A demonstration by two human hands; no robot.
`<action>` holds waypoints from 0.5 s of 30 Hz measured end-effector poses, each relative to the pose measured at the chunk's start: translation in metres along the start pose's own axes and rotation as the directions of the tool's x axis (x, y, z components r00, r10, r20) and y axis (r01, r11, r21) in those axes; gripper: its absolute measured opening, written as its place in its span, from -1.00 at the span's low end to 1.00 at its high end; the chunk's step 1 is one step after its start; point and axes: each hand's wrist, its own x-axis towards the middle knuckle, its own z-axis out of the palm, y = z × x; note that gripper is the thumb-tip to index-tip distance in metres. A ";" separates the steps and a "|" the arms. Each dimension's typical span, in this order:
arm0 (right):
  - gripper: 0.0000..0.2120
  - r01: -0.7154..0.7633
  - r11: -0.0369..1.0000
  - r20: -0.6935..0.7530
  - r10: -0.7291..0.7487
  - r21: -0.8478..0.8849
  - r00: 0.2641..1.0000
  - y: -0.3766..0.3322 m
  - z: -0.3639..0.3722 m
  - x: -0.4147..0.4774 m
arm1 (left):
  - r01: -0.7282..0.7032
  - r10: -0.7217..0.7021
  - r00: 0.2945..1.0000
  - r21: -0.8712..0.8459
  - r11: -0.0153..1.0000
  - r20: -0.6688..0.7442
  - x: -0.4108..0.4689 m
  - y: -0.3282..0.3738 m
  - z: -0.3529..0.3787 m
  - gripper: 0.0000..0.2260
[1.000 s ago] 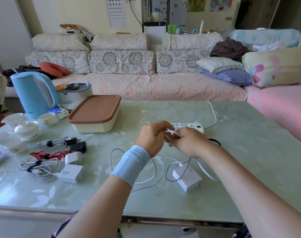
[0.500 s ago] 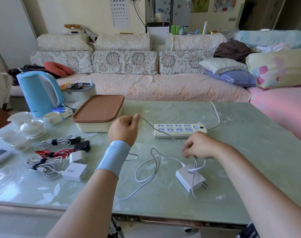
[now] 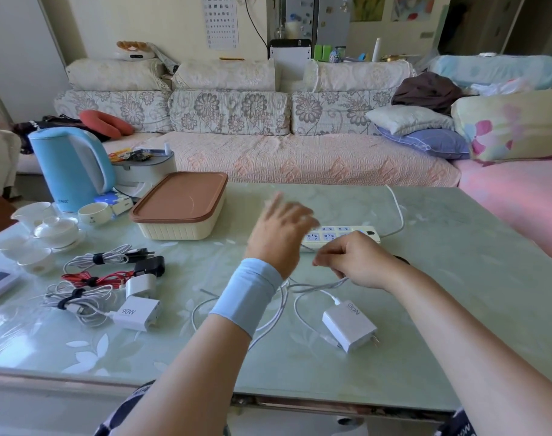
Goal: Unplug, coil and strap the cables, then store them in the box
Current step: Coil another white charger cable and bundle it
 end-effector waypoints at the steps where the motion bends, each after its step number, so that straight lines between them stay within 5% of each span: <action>1: -0.73 0.011 0.999 -0.024 -0.011 0.036 1.000 0.000 0.001 0.001 | 0.008 0.014 0.991 -0.166 0.986 0.134 0.000 0.008 0.003 -0.55; 4: -0.67 0.007 0.994 -0.061 0.000 0.108 0.998 0.004 0.001 0.001 | 0.367 -0.218 0.892 -0.354 0.860 0.396 -0.007 0.024 0.011 -0.58; 6: -0.86 0.009 0.985 -0.032 -0.004 0.171 0.999 0.006 0.000 0.000 | 0.420 -0.301 0.881 -0.311 0.853 0.366 -0.009 0.024 0.008 -0.73; 8: -0.78 0.031 0.968 0.055 -0.046 0.249 0.997 0.009 -0.003 0.001 | 0.435 -0.360 0.878 -0.212 0.875 0.314 -0.005 0.018 0.004 -0.87; 11: -0.57 0.002 0.971 0.116 -0.031 0.240 0.993 0.017 -0.006 0.003 | 0.507 -0.440 0.840 -0.167 0.846 0.319 -0.005 0.006 0.002 -0.68; 15: -0.60 -0.081 0.964 0.070 0.065 0.254 0.995 0.022 -0.001 0.009 | 0.630 -0.582 0.774 -0.213 0.747 0.249 -0.009 -0.012 -0.002 -0.56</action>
